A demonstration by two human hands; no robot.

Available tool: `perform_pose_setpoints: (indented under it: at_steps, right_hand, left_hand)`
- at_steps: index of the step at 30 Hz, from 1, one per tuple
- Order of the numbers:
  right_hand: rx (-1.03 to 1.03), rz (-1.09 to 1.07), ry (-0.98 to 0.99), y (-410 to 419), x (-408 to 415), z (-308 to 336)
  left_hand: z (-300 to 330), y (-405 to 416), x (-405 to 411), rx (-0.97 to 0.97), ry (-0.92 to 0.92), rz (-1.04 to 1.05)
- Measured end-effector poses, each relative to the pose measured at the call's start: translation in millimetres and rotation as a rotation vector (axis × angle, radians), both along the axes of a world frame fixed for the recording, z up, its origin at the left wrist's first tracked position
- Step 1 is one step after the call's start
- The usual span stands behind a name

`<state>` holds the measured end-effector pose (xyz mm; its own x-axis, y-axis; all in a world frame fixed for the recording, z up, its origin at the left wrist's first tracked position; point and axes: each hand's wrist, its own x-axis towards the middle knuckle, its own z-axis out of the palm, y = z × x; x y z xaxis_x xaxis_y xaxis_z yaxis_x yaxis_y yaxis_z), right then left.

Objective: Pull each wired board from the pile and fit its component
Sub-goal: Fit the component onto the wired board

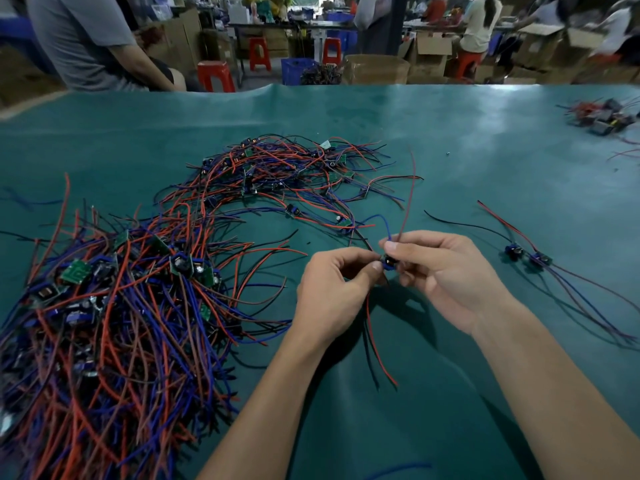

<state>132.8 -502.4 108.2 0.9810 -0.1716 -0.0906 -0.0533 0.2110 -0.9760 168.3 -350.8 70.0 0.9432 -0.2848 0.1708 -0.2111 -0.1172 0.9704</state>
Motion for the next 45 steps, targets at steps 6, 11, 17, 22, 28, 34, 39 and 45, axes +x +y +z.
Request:
perform_pose_setpoints:
  at_steps: [6, 11, 17, 22, 28, 34, 39, 45]
  right_hand:
    - [-0.177, -0.152, -0.169, -2, 1, -2]
    - [-0.289, -0.437, -0.289, -19, 3, 2]
    - [-0.024, -0.684, -0.308, -48, 0, 9]
    - [0.252, -0.916, -0.246, -60, -1, 11]
    - [-0.532, -0.243, -0.179, 0, 3, -5]
    - [-0.658, -0.448, -0.419, -1, 7, 18]
    - [-0.812, -0.482, -0.646, 30, 25, 99]
    - [-0.845, 0.262, -0.475, 130, 82, 144]
  left_hand:
    - [1, 1, 1, 0.065, 0.007, -0.053]
    - [2, 2, 0, 0.146, -0.004, -0.067]
    - [0, 0, 2, 0.204, -0.024, -0.070]
    - [-2, -3, 4, 0.080, -0.026, 0.048]
    - [-2, -3, 4, 0.010, -0.045, 0.064]
    - [-1, -3, 5, 0.047, -0.060, 0.025]
    - [-2, -3, 5, 0.051, -0.040, 0.044]
    - [0, -3, 2, 0.050, -0.048, 0.076]
